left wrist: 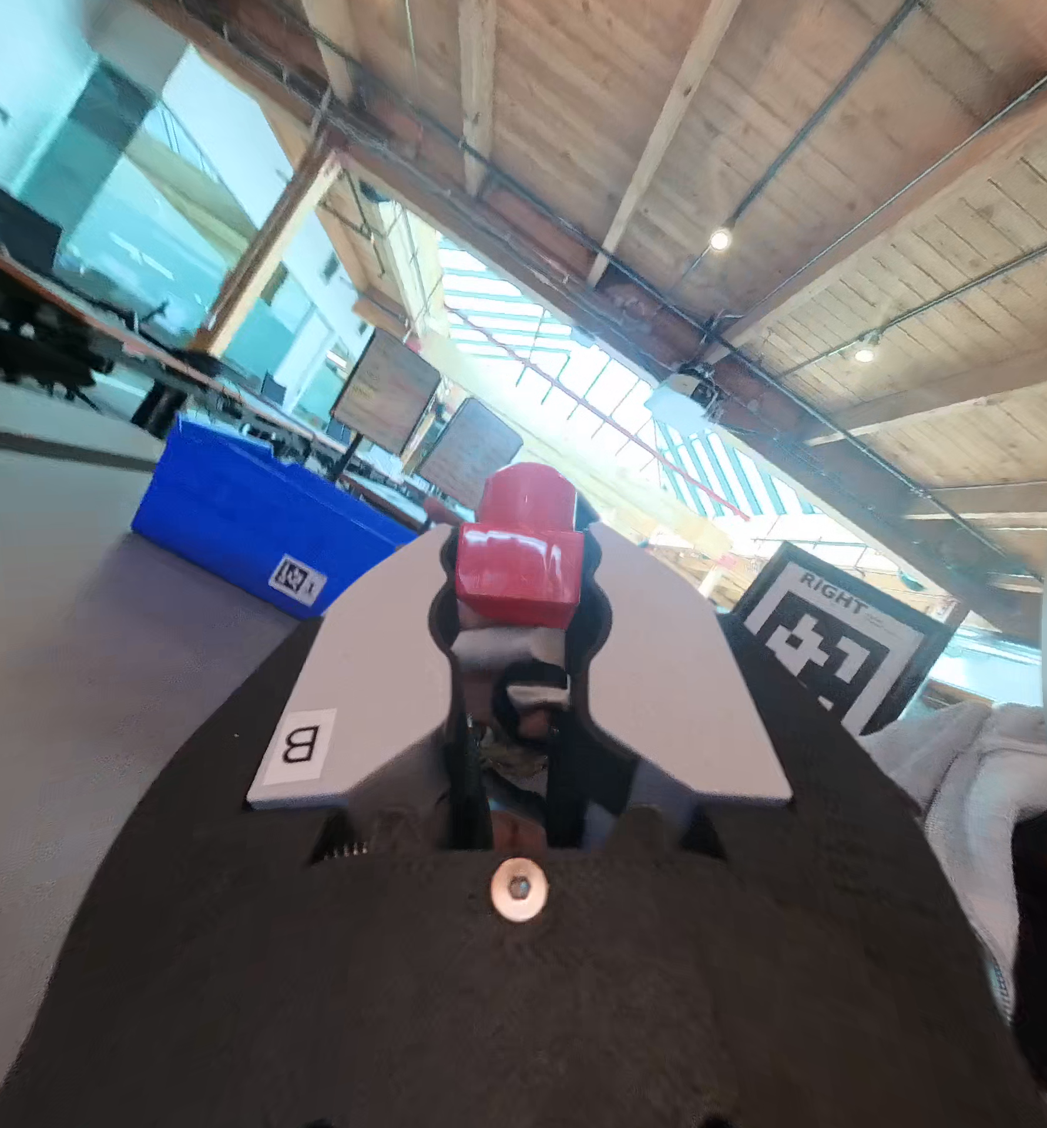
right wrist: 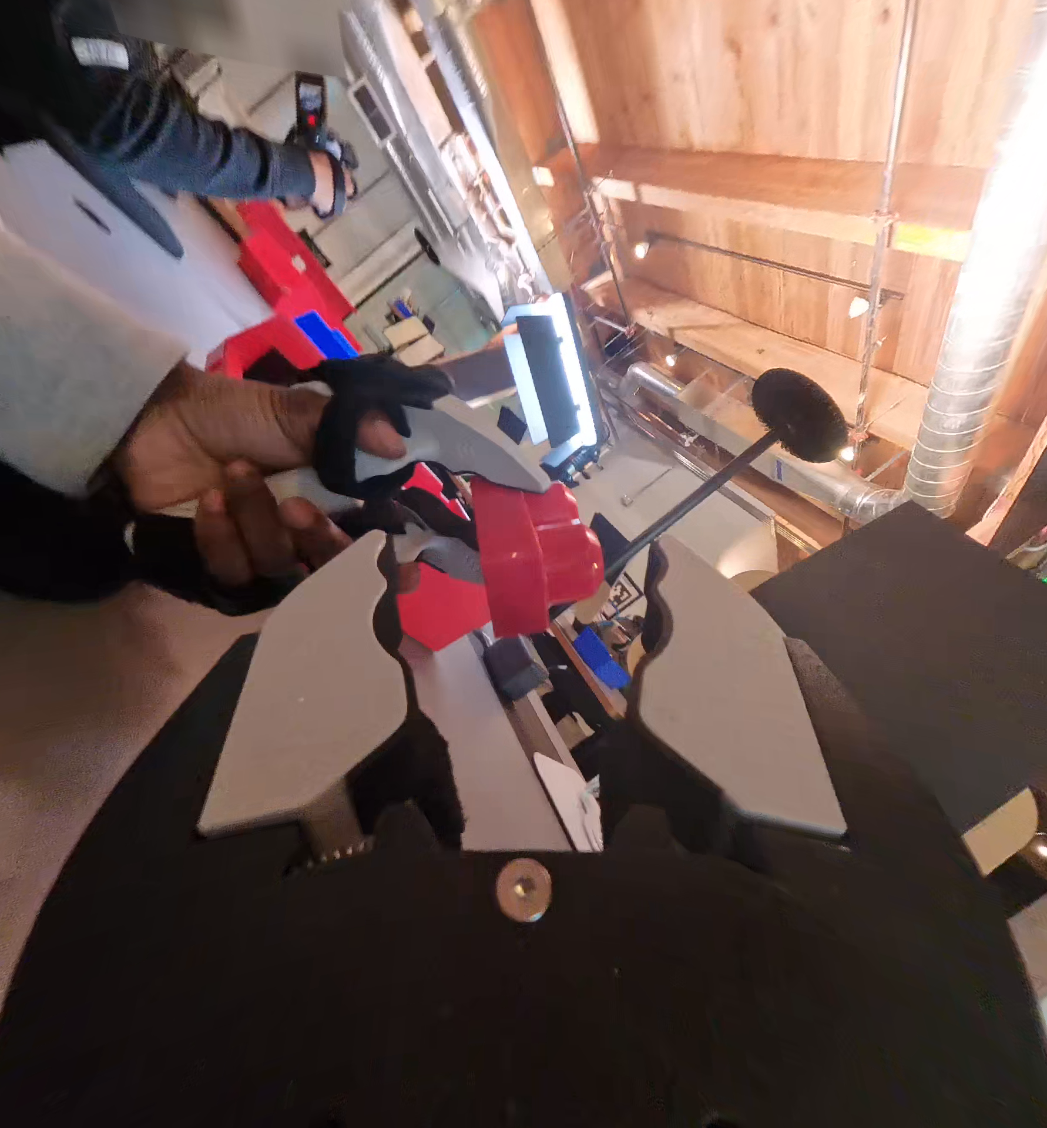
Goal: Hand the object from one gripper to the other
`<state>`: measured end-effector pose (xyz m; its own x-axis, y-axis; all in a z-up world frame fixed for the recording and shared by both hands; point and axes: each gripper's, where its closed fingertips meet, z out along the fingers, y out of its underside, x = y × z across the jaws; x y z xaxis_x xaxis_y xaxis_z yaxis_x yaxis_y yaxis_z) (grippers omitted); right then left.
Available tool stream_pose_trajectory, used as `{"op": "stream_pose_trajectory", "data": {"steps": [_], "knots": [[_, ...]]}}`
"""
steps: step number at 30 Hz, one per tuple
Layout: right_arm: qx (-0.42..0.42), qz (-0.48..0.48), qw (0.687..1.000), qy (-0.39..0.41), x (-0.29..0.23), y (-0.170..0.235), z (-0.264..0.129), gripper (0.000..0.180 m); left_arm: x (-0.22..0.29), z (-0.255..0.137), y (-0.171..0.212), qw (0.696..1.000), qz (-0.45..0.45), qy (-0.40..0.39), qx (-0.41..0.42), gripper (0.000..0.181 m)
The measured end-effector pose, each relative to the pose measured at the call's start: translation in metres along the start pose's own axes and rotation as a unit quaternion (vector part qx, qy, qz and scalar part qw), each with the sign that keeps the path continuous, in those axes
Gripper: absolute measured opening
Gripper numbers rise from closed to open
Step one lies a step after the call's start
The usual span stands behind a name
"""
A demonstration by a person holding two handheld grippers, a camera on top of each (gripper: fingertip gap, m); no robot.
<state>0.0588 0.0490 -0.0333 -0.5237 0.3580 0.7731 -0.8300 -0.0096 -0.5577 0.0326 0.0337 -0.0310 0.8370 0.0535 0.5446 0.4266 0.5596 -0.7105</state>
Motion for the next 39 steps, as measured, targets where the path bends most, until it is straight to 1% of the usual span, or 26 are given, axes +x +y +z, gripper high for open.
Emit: {"op": "stream_pose_trajectory", "data": {"steps": [2, 3, 6, 8, 9, 10, 12, 13, 14, 15, 16, 17, 18, 19, 22, 24, 26, 27, 30, 31, 33, 34, 36, 37, 38, 39], "knots": [[-0.013, -0.017, 1.000, -0.001, -0.005, 0.004, 0.004, 0.075, -0.003, 0.002, 0.009, 1.000, -0.008, -0.007, -0.025, 0.036], [-0.019, -0.021, 1.000, 0.003, -0.003, 0.007, 0.004, 0.069, -0.001, 0.003, 0.010, 0.999, -0.013, 0.000, -0.029, 0.036], [-0.034, -0.038, 0.999, 0.008, 0.000, 0.011, 0.002, 0.042, 0.001, 0.003, 0.011, 0.999, -0.023, 0.011, -0.031, 0.036], [-0.036, -0.035, 0.999, 0.007, 0.001, 0.011, 0.002, 0.042, 0.002, 0.003, 0.011, 0.999, -0.030, 0.014, -0.032, 0.036], [-0.039, -0.018, 0.999, 0.004, 0.001, 0.012, 0.002, 0.041, 0.003, 0.003, 0.011, 0.999, -0.025, 0.017, -0.034, 0.036], [-0.044, 0.020, 0.999, 0.001, 0.003, 0.014, 0.001, 0.041, 0.005, 0.004, 0.011, 0.999, -0.002, 0.018, -0.034, 0.046], [-0.048, 0.151, 0.987, -0.023, 0.006, 0.017, 0.000, 0.041, 0.013, 0.006, 0.009, 0.996, 0.086, 0.013, -0.033, 0.065], [-0.050, 0.245, 0.967, -0.045, 0.007, 0.021, -0.001, 0.041, 0.015, 0.006, 0.008, 0.989, 0.143, 0.002, -0.032, 0.074], [-0.055, 0.352, 0.932, -0.071, 0.007, 0.025, -0.002, 0.041, 0.016, 0.006, 0.009, 0.978, 0.207, -0.014, -0.036, 0.076], [-0.057, 0.452, 0.884, -0.107, 0.004, 0.026, -0.005, 0.042, 0.017, 0.005, 0.009, 0.964, 0.261, -0.026, -0.042, 0.078], [-0.054, 0.527, 0.836, -0.143, 0.002, 0.024, -0.008, 0.041, 0.018, 0.004, 0.010, 0.956, 0.289, -0.030, -0.045, 0.078], [-0.049, 0.572, 0.801, -0.170, 0.000, 0.022, -0.011, 0.041, 0.020, 0.004, 0.012, 0.956, 0.289, -0.025, -0.050, 0.078], [-0.047, 0.591, 0.784, -0.186, -0.002, 0.021, -0.012, 0.041, 0.020, 0.004, 0.014, 0.961, 0.268, -0.018, -0.057, 0.077], [-0.049, 0.591, 0.781, -0.195, -0.005, 0.020, -0.013, 0.041, 0.019, 0.003, 0.015, 0.969, 0.239, -0.012, -0.066, 0.075], [-0.055, 0.572, 0.791, -0.210, -0.013, 0.017, -0.013, 0.041, 0.019, 0.003, 0.023, 0.979, 0.177, 0.005, -0.098, 0.070], [-0.051, 0.573, 0.791, -0.208, -0.012, 0.016, -0.012, 0.041, 0.013, 0.003, 0.031, 0.976, 0.181, -0.010, -0.125, 0.061], [-0.046, 0.573, 0.794, -0.201, -0.009, 0.016, -0.012, 0.041, 0.007, 0.004, 0.039, 0.971, 0.183, -0.022, -0.149, 0.057], [-0.047, 0.570, 0.797, -0.195, -0.008, 0.018, -0.012, 0.041, 0.008, 0.004, 0.041, 0.971, 0.180, -0.017, -0.155, 0.046], [-0.049, 0.556, 0.809, -0.186, -0.008, 0.019, -0.011, 0.041, 0.007, 0.003, 0.036, 0.978, 0.152, -0.017, -0.140, 0.045], [-0.042, 0.542, 0.822, -0.173, -0.006, 0.019, -0.009, 0.041, 0.005, 0.002, 0.033, 0.982, 0.135, -0.020, -0.133, 0.045], [-0.004, 0.466, 0.878, -0.114, 0.006, 0.017, -0.004, 0.074, 0.002, 0.000, 0.028, 0.990, 0.078, -0.020, -0.117, 0.045], [0.012, 0.397, 0.914, -0.079, 0.011, 0.015, -0.003, 0.083, 0.000, -0.001, 0.026, 0.993, 0.045, -0.018, -0.107, 0.045], [0.009, 0.216, 0.976, -0.032, 0.013, 0.010, -0.005, 0.085, -0.003, -0.003, 0.023, 0.995, -0.006, -0.016, -0.094, 0.045], [0.003, 0.130, 0.991, -0.026, 0.009, 0.007, -0.004, 0.084, -0.004, -0.004, 0.022, 0.995, -0.019, -0.014, -0.092, 0.045], [-0.002, 0.071, 0.997, -0.028, 0.002, 0.005, -0.003, 0.081, -0.003, -0.004, 0.023, 0.995, -0.026, -0.010, -0.094, 0.045], [-0.009, 0.041, 0.999, -0.034, -0.004, 0.006, -0.002, 0.079, -0.002, -0.003, 0.025, 0.995, -0.031, -0.005, -0.099, 0.045]]}}
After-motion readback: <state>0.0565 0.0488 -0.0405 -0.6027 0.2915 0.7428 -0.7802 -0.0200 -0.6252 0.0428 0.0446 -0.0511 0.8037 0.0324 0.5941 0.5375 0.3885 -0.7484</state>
